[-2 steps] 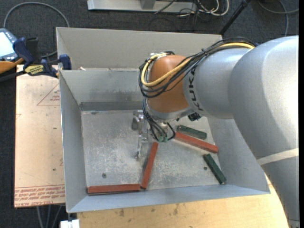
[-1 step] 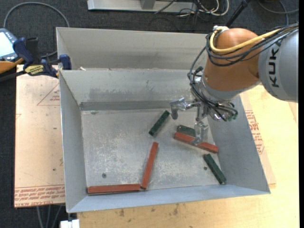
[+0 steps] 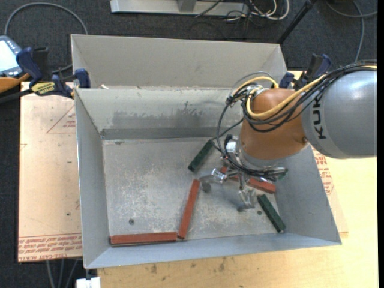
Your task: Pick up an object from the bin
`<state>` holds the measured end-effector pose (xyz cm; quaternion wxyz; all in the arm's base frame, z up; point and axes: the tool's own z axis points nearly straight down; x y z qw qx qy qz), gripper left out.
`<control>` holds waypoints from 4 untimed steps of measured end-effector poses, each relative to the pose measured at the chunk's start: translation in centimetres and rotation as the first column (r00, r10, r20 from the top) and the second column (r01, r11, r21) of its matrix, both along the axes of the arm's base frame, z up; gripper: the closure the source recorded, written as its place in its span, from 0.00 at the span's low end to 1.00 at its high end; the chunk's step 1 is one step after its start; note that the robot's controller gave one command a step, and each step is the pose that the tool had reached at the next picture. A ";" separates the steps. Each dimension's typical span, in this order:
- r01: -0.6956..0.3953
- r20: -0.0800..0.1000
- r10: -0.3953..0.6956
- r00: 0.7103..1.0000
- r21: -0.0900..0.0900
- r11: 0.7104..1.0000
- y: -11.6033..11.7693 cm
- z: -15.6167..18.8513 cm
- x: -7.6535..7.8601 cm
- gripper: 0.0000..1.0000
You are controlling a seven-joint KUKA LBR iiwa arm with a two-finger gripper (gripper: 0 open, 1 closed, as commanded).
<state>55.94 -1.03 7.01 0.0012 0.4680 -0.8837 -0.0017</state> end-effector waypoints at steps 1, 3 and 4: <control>-0.222 0.016 0.222 0.975 0.000 0.975 4.5 11.6 7.2 0.00; -0.929 0.005 0.929 0.370 -0.005 0.370 -1.1 0.0 8.7 0.00; -0.956 0.019 0.956 0.292 -0.007 0.292 -9.5 1.0 9.6 0.00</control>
Offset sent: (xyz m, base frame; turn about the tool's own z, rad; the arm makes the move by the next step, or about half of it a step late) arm 0.0692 0.0430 0.1126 -0.2267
